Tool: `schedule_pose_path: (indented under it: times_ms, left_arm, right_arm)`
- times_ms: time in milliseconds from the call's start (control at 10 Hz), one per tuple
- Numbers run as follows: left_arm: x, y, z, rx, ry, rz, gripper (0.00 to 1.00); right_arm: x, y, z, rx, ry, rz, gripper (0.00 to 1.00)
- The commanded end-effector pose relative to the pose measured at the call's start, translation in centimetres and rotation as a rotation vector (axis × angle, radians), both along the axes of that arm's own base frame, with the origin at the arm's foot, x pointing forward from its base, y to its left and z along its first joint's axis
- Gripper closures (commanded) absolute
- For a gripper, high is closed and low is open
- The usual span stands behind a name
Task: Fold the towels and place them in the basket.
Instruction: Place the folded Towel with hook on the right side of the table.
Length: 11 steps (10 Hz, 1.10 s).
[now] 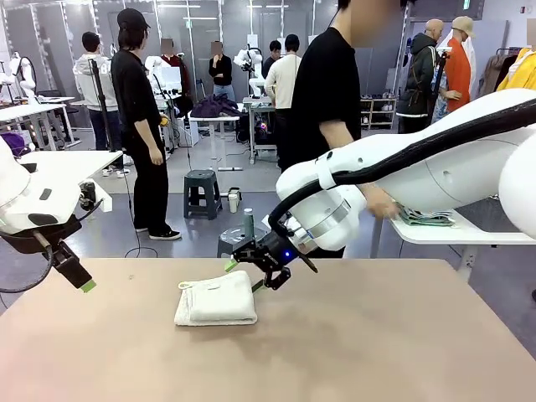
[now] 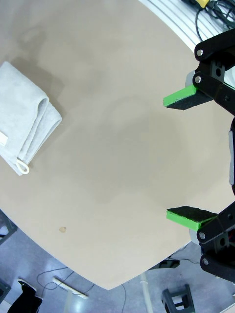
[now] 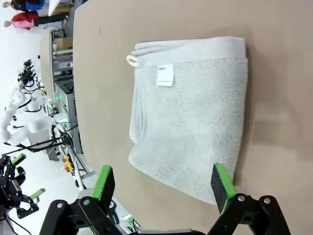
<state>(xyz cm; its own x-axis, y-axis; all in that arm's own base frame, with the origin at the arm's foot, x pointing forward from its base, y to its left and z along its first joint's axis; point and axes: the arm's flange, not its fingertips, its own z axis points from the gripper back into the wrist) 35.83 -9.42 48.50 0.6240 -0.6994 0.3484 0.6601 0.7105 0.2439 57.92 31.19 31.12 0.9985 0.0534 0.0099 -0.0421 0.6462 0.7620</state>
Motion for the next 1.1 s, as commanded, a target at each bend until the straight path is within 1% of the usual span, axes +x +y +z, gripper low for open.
schedule_pose_path:
  times_ms: [0, 300, 500, 900, 1000]
  left_arm:
    - [0.0, 0.0, -0.2, 0.012, 0.000, 0.011, 0.00]
    - [0.0, 0.0, -0.2, 0.012, 0.000, 0.011, 0.00]
    - [0.0, 0.0, -0.2, 0.012, 0.000, 0.011, 0.00]
    - [0.0, 0.0, -0.2, 0.012, 0.000, 0.011, 0.00]
    - [0.0, 0.0, -0.2, 0.012, 0.000, 0.011, 0.00]
  right_arm:
    - [0.5, -1.0, -1.2, 0.042, 0.009, 0.009, 0.00]
    - [1.3, -1.4, -2.8, 0.019, 0.024, -0.009, 0.00]
    - [1.7, -0.8, -3.9, 0.005, 0.016, -0.023, 0.00]
    - [1.9, 0.6, -4.9, -0.006, 0.031, -0.006, 0.00]
    - [1.9, 1.0, -5.1, -0.019, 0.037, 0.004, 0.22]
